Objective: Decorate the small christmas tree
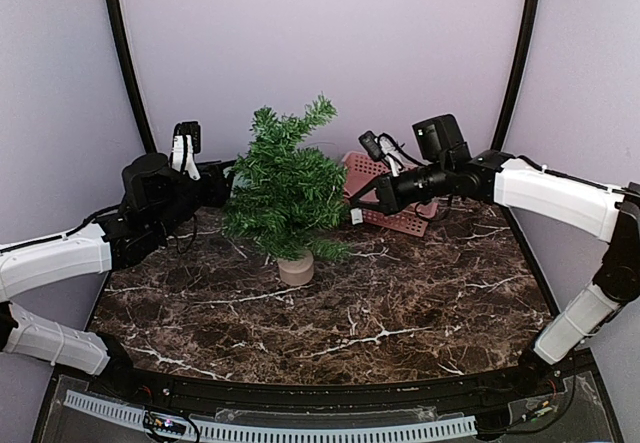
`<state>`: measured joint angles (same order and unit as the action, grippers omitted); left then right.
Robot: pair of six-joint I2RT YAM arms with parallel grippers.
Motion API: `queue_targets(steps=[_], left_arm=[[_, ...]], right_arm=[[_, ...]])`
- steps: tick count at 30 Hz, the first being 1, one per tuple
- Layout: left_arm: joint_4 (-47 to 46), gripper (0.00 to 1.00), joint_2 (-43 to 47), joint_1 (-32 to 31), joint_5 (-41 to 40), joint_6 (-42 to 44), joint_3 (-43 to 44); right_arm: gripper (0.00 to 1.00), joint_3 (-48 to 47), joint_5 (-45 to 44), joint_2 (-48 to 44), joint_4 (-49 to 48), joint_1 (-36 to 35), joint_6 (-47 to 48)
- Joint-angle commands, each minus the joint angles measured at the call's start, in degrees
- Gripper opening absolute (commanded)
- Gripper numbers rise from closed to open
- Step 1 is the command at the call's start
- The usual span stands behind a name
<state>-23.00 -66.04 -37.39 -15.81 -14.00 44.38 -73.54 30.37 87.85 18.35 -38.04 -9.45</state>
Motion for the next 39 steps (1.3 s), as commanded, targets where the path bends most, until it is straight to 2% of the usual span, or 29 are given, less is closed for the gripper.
queue_targets(steps=[1,14,20,27,32,39], left_arm=[[0.4,0.39,0.9,0.2,0.4,-0.4,-0.4],[0.7,0.39,1.5,0.2,0.0,-0.2,-1.0],[1.2,0.40,1.9,0.2,-0.6,-0.1,-1.2],[2.9,0.45,2.5,0.6,-0.3,-1.3,-1.1],[4.2,0.49,4.3,1.7,0.6,-3.3,-2.0],[6.5,0.61,6.5,2.3,1.0,-3.3,-2.7]], right_arm=[[0.00,1.4,1.9,-0.3,-4.2,-0.5,-4.5],[0.01,4.0,4.5,2.6,-9.8,-1.0,-7.8],[0.23,4.1,4.6,3.0,-8.7,-1.3,-7.1],[0.30,4.2,1.9,0.8,-6.9,-1.4,-5.8],[0.42,4.5,-0.4,-0.6,-5.0,-1.2,-4.1],[0.56,4.9,-0.9,-2.9,-4.9,-0.8,-2.8]])
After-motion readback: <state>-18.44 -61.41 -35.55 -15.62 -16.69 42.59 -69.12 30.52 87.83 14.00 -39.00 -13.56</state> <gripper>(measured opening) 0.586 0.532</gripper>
